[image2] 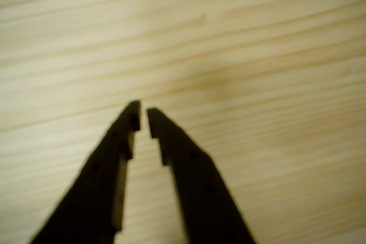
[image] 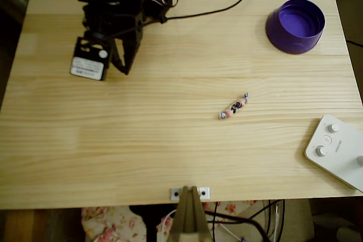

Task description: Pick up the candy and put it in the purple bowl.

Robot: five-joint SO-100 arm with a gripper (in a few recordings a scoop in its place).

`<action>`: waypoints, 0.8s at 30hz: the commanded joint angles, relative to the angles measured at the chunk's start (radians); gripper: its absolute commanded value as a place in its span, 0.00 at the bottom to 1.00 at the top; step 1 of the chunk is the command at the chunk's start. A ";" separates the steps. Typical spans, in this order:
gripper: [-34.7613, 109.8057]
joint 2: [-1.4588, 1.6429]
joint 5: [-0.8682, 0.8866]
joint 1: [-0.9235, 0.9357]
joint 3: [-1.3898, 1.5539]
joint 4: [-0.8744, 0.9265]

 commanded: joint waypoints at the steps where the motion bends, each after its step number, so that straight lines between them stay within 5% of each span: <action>1: 0.24 0.018 0.005 0.015 -0.017 0.009; 24: 0.24 0.018 -0.061 -0.031 -0.012 -0.021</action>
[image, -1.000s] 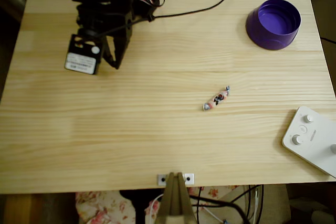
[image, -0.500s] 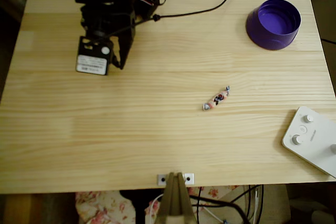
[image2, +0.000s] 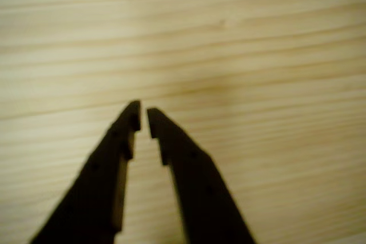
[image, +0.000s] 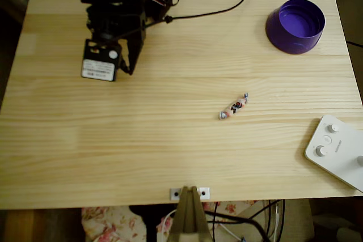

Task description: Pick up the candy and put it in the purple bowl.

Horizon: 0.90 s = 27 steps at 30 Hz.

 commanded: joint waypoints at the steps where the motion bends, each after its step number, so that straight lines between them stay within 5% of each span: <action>1: 0.24 0.018 -0.014 0.023 -0.009 -0.043; 27: 0.24 -0.512 -0.127 -0.121 -0.449 -0.273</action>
